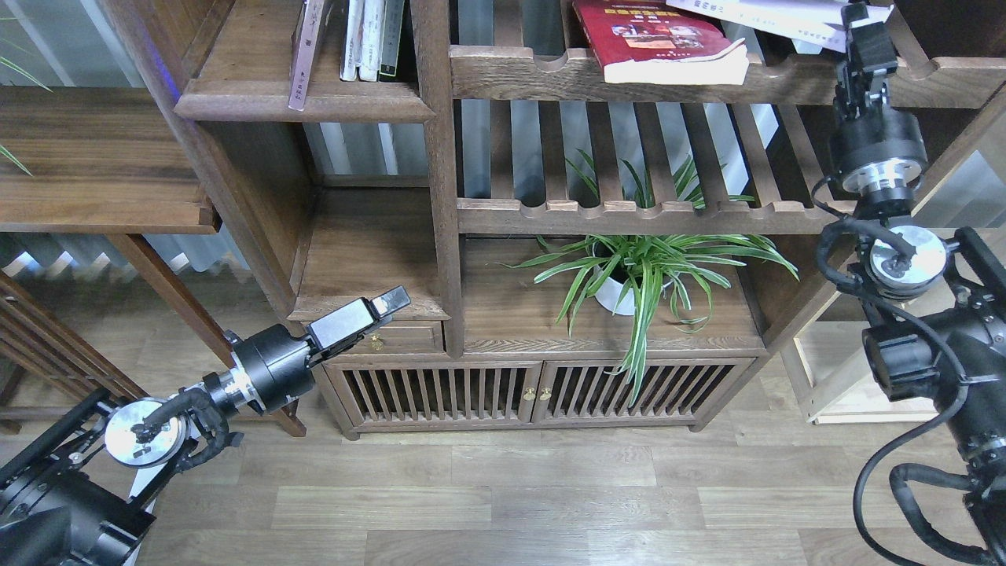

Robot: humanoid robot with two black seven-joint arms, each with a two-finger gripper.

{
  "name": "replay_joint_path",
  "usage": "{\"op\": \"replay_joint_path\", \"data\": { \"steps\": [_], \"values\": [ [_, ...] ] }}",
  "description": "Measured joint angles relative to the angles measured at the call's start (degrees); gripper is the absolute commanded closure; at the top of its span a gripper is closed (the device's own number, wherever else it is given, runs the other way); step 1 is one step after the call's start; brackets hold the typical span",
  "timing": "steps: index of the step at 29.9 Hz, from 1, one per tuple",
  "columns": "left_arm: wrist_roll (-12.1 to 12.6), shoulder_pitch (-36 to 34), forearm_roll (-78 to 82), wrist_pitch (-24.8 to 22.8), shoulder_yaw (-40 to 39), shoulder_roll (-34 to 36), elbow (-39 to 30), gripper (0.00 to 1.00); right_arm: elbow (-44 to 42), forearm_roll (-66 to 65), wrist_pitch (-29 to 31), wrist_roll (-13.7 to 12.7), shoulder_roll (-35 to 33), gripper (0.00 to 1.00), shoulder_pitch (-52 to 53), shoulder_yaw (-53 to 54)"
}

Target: Organize books on shelf

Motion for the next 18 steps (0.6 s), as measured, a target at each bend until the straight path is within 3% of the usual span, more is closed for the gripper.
{"op": "replay_joint_path", "data": {
  "steps": [18],
  "values": [
    [0.0,0.0,0.4,0.0,0.1,-0.3,-0.1,0.02,-0.2,-0.1,-0.8,-0.2,-1.0,0.21,0.6,0.0]
  ]
}}
